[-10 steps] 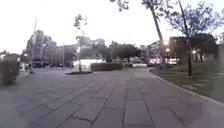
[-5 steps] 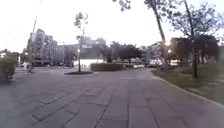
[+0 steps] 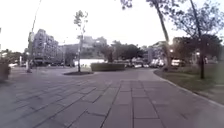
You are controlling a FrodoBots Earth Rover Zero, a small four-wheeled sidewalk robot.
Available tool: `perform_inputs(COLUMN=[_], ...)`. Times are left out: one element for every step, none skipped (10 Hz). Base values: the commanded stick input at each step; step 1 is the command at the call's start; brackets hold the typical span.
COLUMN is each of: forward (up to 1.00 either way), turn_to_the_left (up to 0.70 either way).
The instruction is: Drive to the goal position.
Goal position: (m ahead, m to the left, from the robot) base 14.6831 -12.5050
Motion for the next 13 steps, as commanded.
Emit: perform_inputs(forward=[0.70, 0.70, 0.70, 0.70, 0.70, 0.70, 0.70, 0.70, 0.70, 0.70, 0.70, 0.70, 0.70], turn_to_the_left=[0.00, 0.00, 0.00, 0.00, 0.00, 0.00, 0.00, 0.00, 0.00, 0.00, 0.00, 0.00, 0.00])
